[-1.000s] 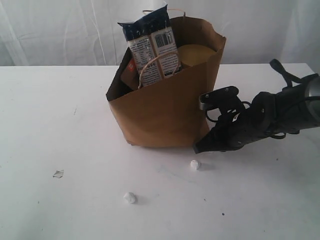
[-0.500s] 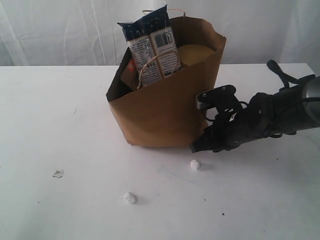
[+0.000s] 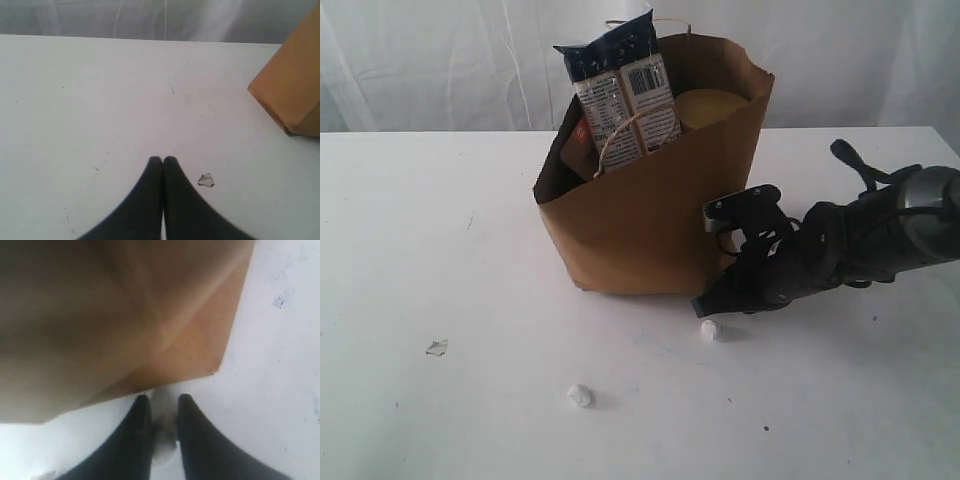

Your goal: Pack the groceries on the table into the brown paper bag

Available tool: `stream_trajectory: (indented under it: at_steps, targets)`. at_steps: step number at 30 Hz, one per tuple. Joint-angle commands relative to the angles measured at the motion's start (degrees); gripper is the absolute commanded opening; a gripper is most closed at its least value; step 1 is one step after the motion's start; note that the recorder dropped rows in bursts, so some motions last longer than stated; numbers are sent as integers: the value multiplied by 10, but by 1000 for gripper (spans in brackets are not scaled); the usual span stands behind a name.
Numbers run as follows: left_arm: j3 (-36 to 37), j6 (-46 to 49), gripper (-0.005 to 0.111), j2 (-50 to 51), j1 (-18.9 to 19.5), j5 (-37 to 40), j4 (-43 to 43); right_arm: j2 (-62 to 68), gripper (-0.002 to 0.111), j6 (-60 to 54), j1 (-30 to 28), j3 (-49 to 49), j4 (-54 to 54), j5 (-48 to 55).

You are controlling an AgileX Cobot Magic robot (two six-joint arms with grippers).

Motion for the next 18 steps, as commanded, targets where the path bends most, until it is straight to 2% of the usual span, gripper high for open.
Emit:
stream_trajectory:
  at_steps: [1, 5, 9, 13, 15, 18]
  targets:
    - [2, -3, 0, -2, 1, -1, -2, -38, 0, -2, -1, 1, 4, 62]
    - [2, -3, 0, -2, 1, -1, -2, -116, 0, 11, -1, 1, 7, 183]
    - [2, -3, 0, -2, 1, -1, -2, -222, 0, 15, -1, 1, 17, 388]
    - [2, -3, 0, -2, 1, -1, -2, -330, 0, -12, -1, 1, 61, 544]
    - [2, -3, 0, -2, 1, -1, -2, -385, 0, -48, -1, 1, 116, 585]
    - [2, -3, 0, -2, 1, -1, -2, -452, 0, -124, -1, -5, 234, 591]
